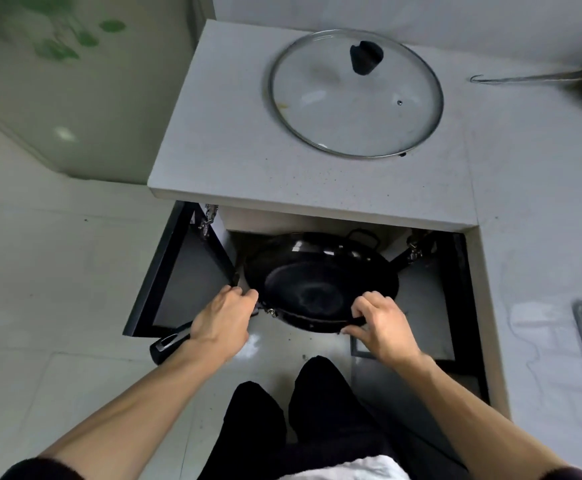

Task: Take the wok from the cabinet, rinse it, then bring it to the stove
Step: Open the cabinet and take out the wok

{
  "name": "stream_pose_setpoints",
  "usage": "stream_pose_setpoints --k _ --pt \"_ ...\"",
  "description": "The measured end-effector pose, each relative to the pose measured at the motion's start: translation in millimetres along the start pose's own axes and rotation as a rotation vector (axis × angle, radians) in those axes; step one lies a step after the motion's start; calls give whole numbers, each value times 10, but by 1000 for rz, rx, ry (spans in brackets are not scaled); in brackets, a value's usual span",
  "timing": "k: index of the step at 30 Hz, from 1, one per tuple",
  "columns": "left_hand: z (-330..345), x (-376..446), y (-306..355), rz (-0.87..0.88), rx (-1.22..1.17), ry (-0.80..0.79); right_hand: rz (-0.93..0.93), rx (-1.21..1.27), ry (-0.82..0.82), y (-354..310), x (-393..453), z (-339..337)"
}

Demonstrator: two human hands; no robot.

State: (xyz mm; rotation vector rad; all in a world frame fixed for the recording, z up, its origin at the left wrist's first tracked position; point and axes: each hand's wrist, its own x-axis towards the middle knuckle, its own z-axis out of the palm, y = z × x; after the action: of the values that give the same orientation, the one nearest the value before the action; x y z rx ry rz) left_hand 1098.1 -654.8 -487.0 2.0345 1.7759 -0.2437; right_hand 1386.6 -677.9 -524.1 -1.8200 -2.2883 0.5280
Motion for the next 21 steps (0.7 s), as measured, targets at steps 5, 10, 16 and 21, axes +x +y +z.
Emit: stream_pose_setpoints --k 5,10,16,21 --pt "-380 -499 48 50 -7 7 20 -21 -45 -325 -334 -442" --pt "-771 -962 55 104 8 23 18 -13 -32 -702 -628 -905" --pt "-1170 -1470 3 145 22 52 -9 -40 -8 -1064 -943 -1282" --pt "-1322 -1751 -51 176 34 113 -21 -42 36 -1271 -1127 -1395"
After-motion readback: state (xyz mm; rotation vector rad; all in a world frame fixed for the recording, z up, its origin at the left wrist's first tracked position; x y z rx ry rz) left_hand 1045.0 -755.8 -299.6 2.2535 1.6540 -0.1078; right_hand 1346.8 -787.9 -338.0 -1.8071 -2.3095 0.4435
